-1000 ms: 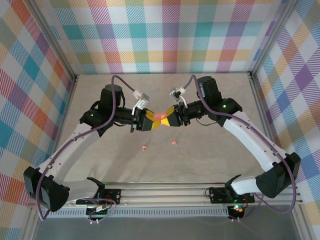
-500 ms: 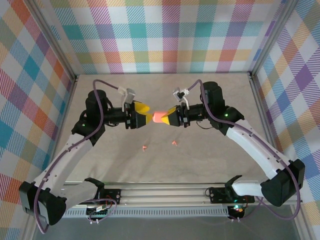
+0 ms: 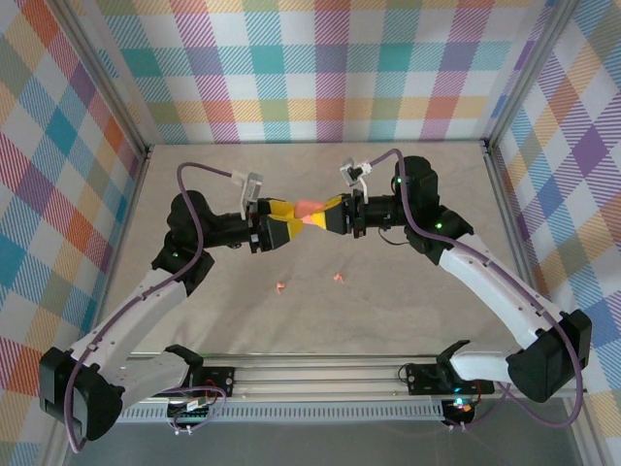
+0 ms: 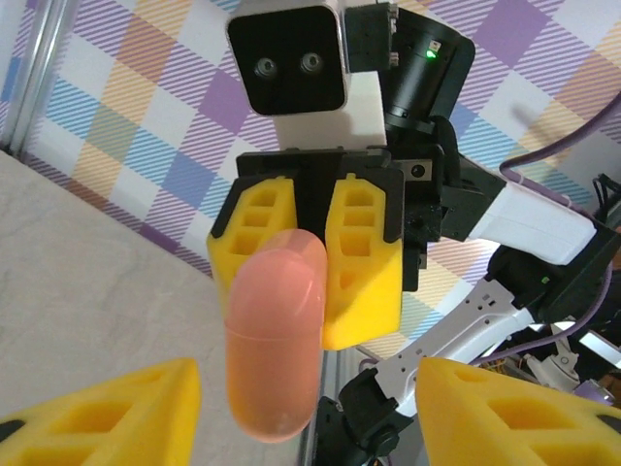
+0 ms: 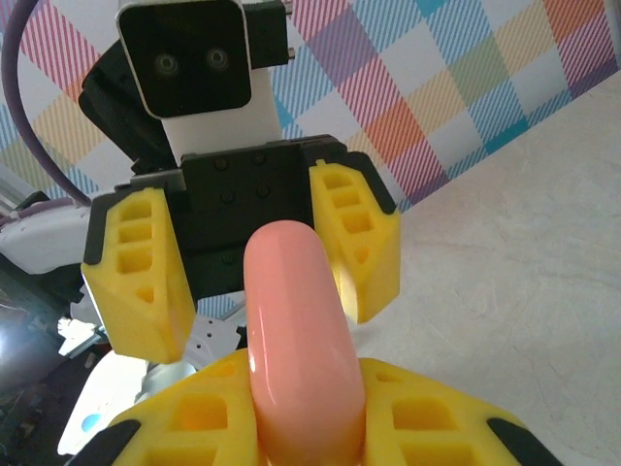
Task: Insert wireless bluetooth earbuds into charging case
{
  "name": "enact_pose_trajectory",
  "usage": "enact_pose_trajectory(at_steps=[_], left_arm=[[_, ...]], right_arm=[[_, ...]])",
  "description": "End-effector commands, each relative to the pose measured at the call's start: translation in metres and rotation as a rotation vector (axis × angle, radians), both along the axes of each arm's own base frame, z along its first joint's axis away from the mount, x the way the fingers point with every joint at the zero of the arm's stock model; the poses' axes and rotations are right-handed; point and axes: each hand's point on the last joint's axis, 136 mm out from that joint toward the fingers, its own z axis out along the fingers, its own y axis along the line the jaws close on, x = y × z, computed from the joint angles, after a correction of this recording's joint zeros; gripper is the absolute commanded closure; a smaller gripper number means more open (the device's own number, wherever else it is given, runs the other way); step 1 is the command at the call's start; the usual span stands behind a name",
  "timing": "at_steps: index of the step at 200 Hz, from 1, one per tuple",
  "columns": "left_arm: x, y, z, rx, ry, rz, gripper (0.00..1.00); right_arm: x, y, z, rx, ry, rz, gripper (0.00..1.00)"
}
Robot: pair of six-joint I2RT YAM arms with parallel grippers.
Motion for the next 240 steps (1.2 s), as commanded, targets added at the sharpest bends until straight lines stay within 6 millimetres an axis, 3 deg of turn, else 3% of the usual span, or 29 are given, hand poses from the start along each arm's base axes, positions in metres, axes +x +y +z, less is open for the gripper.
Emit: enact_pose_trajectory(at_steps=[1, 67, 133, 151, 173, 186, 207, 240], left_arm=[[-0.003, -0.003, 0.009, -0.015, -0.04, -0.019, 0.46], [-0.002, -0.009, 0.015, -0.022, -0.052, -0.037, 0.54], [-0.005, -0.005, 0.007, 0.017, -0.058, -0.016, 0.88], [-0.006, -0.004, 0.004, 0.028, -0.053, -0.012, 0.86], [-0.006, -0.005, 0.001, 0.035, -0.04, -0.021, 0.61], [-0.006, -0.005, 0.001, 0.036, -0.039, -0.018, 0.56], [-0.005, -0.005, 0.001, 0.036, -0.04, -0.019, 0.58], [-0.005, -0.007, 0.003, 0.033, -0.046, -0.027, 0.78]], right_arm=[[-0.003, 0.002, 0.008, 0.027, -0.017, 0.03, 0.88], [-0.006, 0.005, 0.011, 0.03, -0.005, 0.068, 0.89], [-0.003, 0.005, 0.014, 0.03, -0.002, 0.055, 0.88], [-0.004, 0.005, 0.015, 0.032, -0.011, 0.054, 0.9], [-0.004, 0.005, 0.015, 0.032, -0.015, 0.056, 0.9], [-0.004, 0.005, 0.015, 0.032, -0.015, 0.056, 0.9], [-0.005, 0.004, 0.015, 0.03, -0.015, 0.058, 0.91], [-0.007, 0.005, 0.014, 0.029, -0.007, 0.077, 0.91]])
